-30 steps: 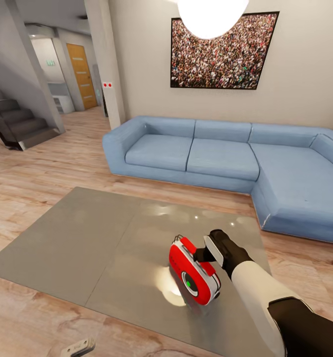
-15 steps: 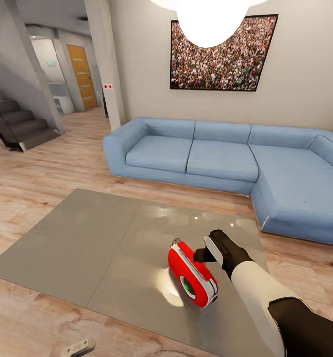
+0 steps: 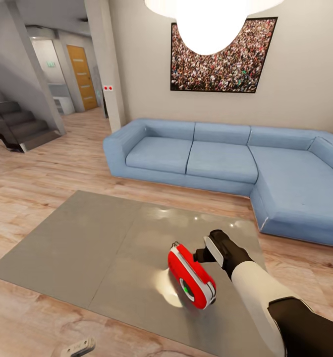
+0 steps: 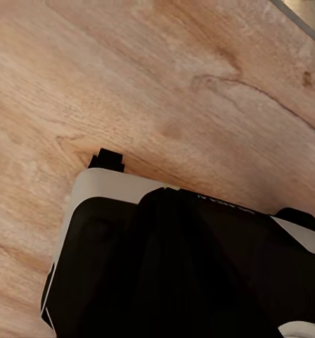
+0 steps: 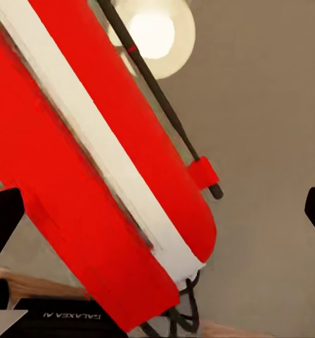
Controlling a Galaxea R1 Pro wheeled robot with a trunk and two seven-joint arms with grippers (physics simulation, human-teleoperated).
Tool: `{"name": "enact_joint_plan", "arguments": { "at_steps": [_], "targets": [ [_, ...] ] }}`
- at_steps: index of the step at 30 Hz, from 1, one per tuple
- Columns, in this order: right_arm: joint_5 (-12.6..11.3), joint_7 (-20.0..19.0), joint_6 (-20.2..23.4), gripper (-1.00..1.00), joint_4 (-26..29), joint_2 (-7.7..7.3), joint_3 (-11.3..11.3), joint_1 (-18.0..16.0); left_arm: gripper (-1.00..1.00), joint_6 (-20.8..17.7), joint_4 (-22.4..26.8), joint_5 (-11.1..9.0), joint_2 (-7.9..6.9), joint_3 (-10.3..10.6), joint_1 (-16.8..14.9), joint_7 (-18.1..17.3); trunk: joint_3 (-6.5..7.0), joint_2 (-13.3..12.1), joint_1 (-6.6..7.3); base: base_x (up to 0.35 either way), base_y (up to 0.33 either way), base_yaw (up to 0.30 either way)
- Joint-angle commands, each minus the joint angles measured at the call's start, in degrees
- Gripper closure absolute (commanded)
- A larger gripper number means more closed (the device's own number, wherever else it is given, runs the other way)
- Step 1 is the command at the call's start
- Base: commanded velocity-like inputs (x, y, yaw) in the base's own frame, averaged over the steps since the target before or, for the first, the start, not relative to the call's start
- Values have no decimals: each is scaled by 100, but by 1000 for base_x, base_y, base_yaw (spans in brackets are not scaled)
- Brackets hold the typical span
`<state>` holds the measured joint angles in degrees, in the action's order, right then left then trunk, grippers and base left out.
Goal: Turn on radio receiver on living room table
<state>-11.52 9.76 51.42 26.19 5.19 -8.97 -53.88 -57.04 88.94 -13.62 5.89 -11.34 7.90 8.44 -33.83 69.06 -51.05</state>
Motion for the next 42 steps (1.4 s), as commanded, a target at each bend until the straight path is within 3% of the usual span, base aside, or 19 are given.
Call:
{"name": "enact_joint_plan", "arguments": {
  "at_steps": [1, 42],
  "targets": [
    [0, 0, 0, -100, 0, 0, 0, 0, 100, 0, 0, 0, 0, 0, 1, 0, 19, -42, 23, 0, 0, 0],
    [1, 0, 0, -100, -6, 0, 1, 0, 100, 0, 0, 0, 4, 0, 0, 0, 755, -1686, 923, 0, 0, 0]
  ]
}}
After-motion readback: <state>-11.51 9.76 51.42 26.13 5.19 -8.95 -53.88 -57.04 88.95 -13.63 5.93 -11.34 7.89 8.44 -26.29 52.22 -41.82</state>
